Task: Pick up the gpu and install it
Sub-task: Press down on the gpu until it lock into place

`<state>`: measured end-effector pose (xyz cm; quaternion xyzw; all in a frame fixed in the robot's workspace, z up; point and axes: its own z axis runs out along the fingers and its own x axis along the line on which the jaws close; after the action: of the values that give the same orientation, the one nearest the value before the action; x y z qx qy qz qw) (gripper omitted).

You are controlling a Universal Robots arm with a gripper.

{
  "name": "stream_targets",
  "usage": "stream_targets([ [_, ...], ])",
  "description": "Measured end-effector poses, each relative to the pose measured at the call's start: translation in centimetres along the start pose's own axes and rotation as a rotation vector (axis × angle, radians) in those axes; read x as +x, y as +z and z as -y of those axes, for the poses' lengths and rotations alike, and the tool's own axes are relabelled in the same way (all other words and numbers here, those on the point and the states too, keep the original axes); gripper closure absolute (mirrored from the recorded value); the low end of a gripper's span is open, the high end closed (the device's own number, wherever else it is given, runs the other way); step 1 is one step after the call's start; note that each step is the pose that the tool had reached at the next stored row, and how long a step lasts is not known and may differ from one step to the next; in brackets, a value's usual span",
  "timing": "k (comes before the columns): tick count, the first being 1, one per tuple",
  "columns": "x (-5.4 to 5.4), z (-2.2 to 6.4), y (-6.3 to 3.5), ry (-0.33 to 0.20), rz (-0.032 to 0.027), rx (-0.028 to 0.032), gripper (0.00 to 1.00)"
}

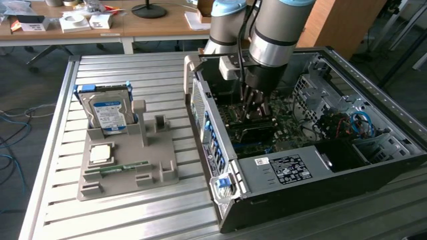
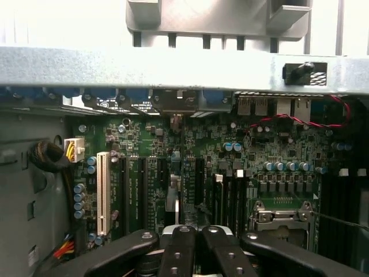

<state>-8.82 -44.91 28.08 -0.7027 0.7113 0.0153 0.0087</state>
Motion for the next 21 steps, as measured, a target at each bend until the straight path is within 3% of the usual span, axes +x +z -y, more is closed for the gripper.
stream_targets([
  [5,0.1,-0.42,-0.03,0.000,0.0001,0.0001,0.89],
  [17,0.1,-2.77,-0.01,0.000,0.0001,0.0001,0.89],
  [21,0.1,-3.14,-0.01,0.000,0.0001,0.0001,0.89],
])
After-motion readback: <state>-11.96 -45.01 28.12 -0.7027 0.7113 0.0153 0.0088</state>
